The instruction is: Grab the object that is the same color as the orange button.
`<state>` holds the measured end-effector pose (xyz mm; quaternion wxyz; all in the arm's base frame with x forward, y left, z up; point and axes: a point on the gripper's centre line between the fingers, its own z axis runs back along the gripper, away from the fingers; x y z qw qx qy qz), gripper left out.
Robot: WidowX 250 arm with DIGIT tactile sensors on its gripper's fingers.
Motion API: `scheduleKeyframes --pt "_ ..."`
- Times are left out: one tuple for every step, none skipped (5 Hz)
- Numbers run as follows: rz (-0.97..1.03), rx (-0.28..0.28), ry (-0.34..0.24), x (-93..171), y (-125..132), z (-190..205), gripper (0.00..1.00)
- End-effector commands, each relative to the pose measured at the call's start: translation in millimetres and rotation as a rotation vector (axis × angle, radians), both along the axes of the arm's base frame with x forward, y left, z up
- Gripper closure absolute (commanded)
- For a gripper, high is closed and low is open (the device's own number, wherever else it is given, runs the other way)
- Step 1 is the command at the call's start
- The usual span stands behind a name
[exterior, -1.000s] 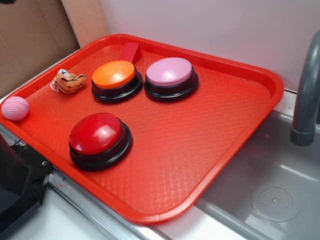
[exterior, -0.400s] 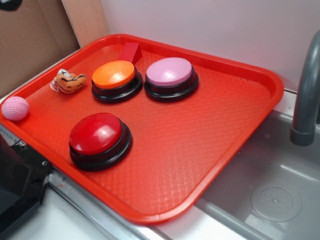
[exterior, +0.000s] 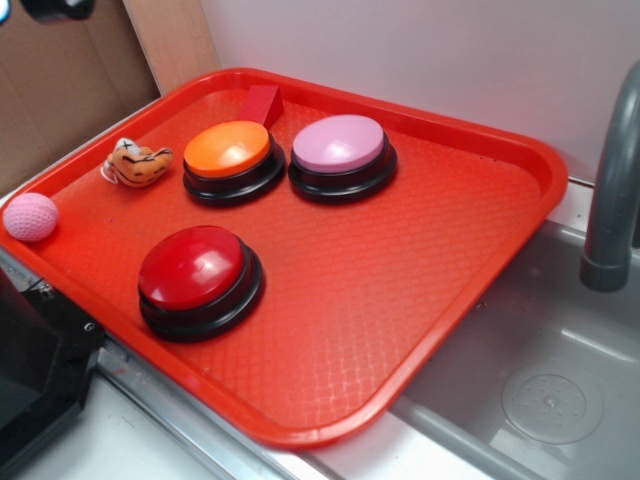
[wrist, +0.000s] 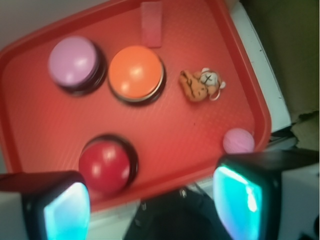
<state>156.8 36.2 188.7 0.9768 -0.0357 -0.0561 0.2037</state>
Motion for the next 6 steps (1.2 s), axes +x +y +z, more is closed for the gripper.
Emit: scheduleKeyframes --pt "0.302 0.004 -0.106 25 44 -32 0.00" --pt "0.551 0.022 -0.145 29 69 -61 0.00" --pt "0.794 0.063 -0.190 35 89 -89 0.00" --pt "0.925 0.095 -0.178 39 100 -108 0.00" --pt "0.959 0.093 -0.140 43 100 -137 0.00" --pt "0.956 0.051 -0.104 40 93 -153 0.00"
